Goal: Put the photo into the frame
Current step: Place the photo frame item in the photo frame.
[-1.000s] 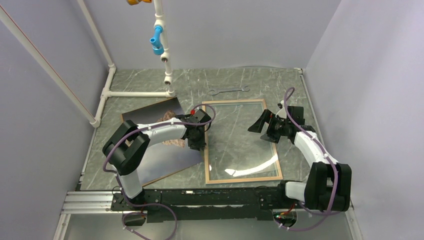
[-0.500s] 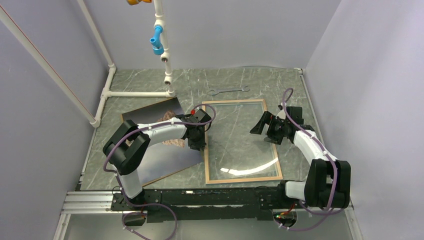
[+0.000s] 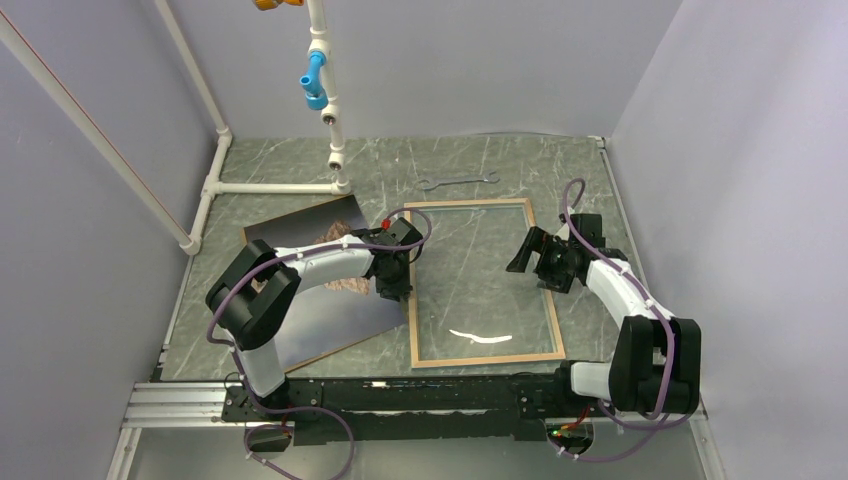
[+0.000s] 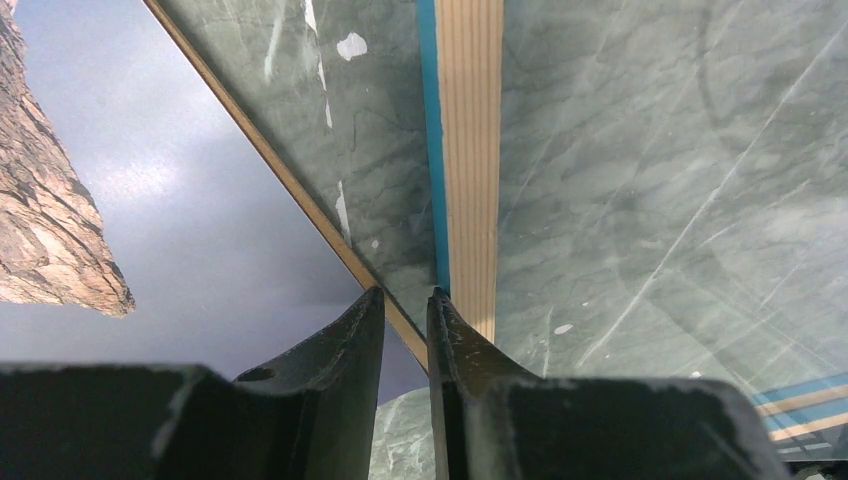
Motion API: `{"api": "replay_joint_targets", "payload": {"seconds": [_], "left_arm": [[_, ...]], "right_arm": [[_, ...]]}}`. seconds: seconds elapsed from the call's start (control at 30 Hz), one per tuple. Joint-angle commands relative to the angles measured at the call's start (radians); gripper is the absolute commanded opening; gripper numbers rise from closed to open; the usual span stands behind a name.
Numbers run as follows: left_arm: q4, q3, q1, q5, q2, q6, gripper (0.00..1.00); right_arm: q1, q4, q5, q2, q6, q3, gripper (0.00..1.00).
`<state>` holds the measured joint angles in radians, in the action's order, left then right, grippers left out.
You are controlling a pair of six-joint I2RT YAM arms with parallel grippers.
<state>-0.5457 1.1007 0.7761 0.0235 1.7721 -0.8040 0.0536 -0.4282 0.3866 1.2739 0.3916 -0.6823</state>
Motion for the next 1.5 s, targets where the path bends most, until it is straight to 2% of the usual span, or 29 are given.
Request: {"api": "replay_joint_targets", "payload": {"seconds": [0.0,0.43,0.63,0.77,0.9,1.3,1.47], "left_arm": [[0.017,0.013,0.012,0.000,0.034,0.014,0.28],[0.020,0.009,0.014,0.006,-0.004,0.020,0.33],[0.049,-0.009,0.015,0.002,-0.060,0.025,0.47],[0.045,-0.012,0.015,0.015,-0.098,0.023,0.61],[0.039,-0.015,0.014,0.026,-0.126,0.021,0.68],[0.052,-0.015,0.015,0.009,-0.145,0.025,0.76],[0.090,-0.024,0.015,-0.014,-0.128,0.021,0.77]], "right_arm": [[-0.004,-0.020,-0.068,-0.017,-0.017,-0.048,1.00],[-0.006,-0.040,-0.107,-0.041,-0.015,-0.055,1.00],[-0.005,-0.049,-0.120,-0.052,-0.016,-0.061,1.00],[-0.006,-0.058,-0.129,-0.060,-0.018,-0.063,1.00],[-0.005,-0.063,-0.152,-0.065,-0.019,-0.059,1.00],[-0.007,-0.076,-0.242,-0.055,-0.001,-0.047,1.00],[-0.007,-0.084,-0.226,-0.074,0.003,-0.059,1.00]]}}
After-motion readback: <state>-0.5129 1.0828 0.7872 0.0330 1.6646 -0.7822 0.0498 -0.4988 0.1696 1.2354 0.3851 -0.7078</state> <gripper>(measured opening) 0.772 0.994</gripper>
